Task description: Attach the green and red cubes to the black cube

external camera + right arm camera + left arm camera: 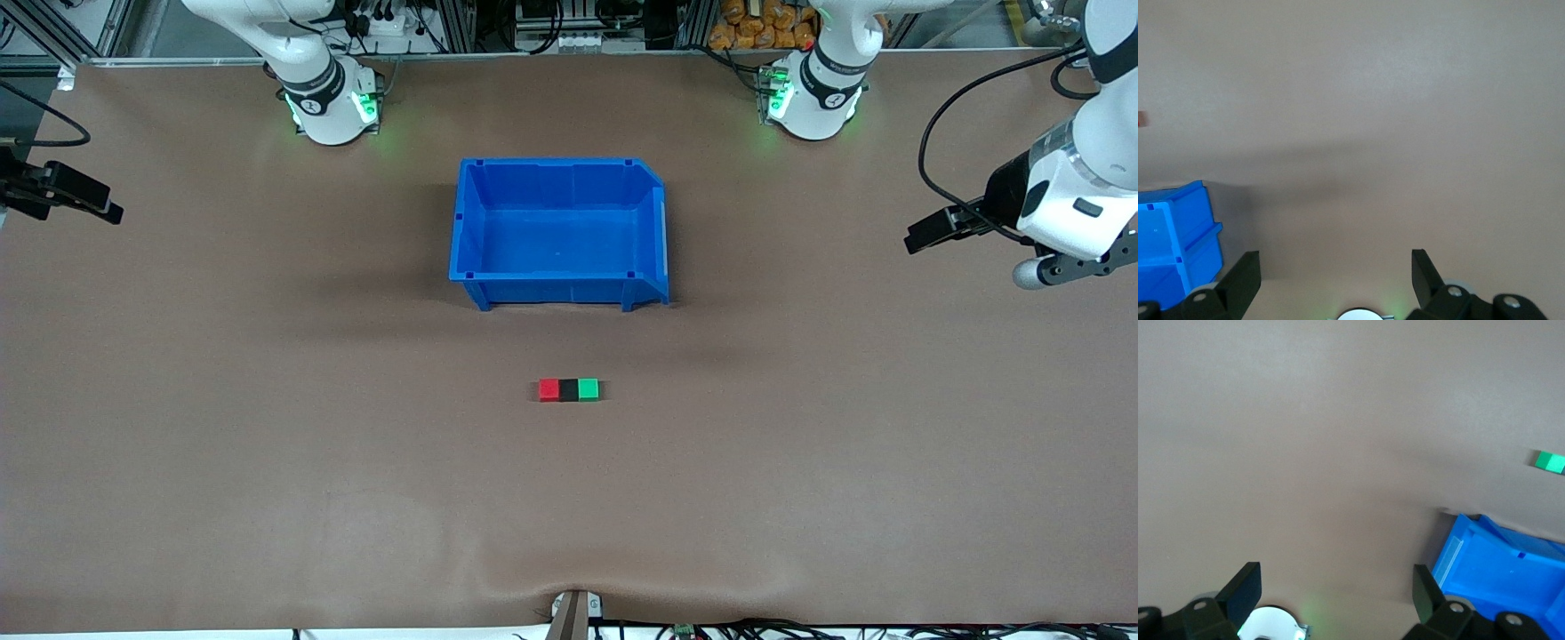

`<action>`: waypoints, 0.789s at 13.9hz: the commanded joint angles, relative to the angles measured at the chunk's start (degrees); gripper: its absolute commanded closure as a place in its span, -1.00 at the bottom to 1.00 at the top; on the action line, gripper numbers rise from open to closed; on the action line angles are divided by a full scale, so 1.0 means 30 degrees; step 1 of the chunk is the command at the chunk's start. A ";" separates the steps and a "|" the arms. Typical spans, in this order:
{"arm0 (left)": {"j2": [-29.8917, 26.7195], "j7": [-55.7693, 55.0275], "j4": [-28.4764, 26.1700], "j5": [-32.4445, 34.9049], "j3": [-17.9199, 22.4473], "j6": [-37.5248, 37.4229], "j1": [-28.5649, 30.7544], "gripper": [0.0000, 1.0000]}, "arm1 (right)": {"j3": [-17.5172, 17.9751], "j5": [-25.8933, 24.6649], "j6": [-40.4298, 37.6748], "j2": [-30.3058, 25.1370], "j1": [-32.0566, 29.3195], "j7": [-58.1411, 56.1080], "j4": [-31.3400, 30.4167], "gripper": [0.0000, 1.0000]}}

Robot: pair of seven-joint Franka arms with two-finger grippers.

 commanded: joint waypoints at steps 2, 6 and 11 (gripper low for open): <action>-0.0951 0.1872 0.0089 0.0350 0.0117 -0.0398 0.0042 -1.00 | 0.0269 -0.0005 -0.0226 -0.0369 -0.0460 0.0254 -0.0054 -1.00; -0.1187 0.3224 0.0264 0.0262 0.1085 -0.0398 -0.0194 -1.00 | 0.0269 0.0112 -0.0050 -0.0136 -0.0345 0.0254 -0.0054 -1.00; -0.1040 0.3253 0.0588 0.0379 0.0940 -0.0486 -0.0252 -1.00 | 0.0328 0.0230 -0.0020 0.0013 -0.0226 0.0254 -0.0024 -1.00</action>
